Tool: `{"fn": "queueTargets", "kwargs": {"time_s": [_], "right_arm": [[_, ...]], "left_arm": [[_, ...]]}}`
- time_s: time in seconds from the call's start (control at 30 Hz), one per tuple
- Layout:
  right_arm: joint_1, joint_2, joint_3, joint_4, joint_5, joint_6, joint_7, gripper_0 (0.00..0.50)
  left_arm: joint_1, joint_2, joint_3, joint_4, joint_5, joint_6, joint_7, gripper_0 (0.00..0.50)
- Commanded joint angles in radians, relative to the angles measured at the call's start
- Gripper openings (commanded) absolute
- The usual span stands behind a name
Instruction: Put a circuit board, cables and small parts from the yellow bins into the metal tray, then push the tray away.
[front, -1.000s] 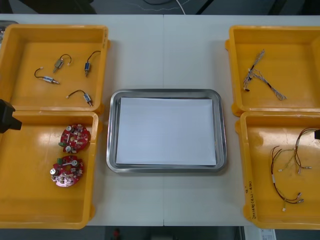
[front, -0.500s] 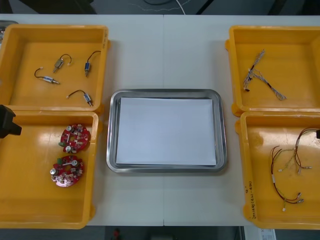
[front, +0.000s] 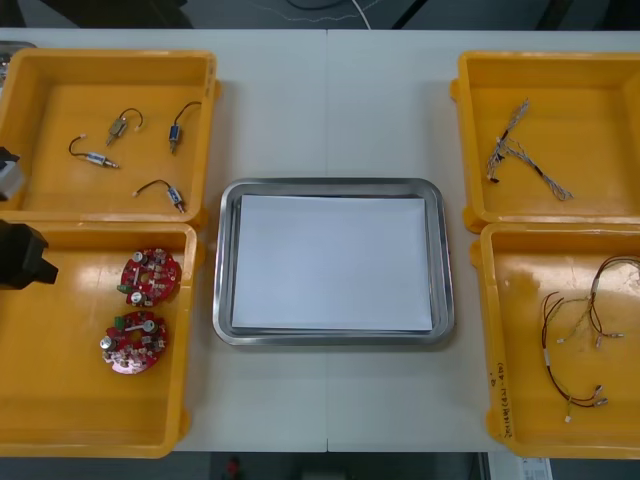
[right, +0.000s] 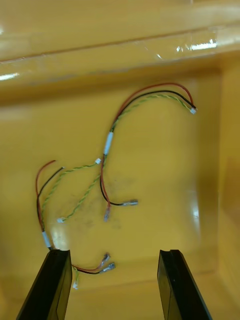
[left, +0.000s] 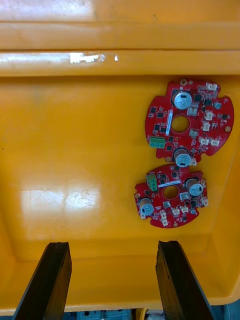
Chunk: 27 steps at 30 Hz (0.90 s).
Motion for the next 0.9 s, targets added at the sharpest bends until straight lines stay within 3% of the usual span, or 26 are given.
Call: {"fn": "queueTargets", "kwargs": {"time_s": [0.03, 0.37, 0.9], "right_arm": [[0.018, 0.003, 0.019, 0.048, 0.01, 0.003, -0.016, 0.5], [0.018, 0.005, 0.082, 0.125, 0.045, -0.164, -0.009, 0.5], [0.018, 0.052, 0.16, 0.22, 0.107, -0.31, 0.0, 0.5]], "left_arm": [[0.012, 0.017, -0.059, -0.004, -0.011, 0.006, 0.019, 0.5], [0.034, 0.008, -0.151, -0.004, -0.072, 0.006, 0.042, 0.5], [0.068, -0.031, -0.233, 0.042, -0.146, -0.13, 0.044, 0.5]]}}
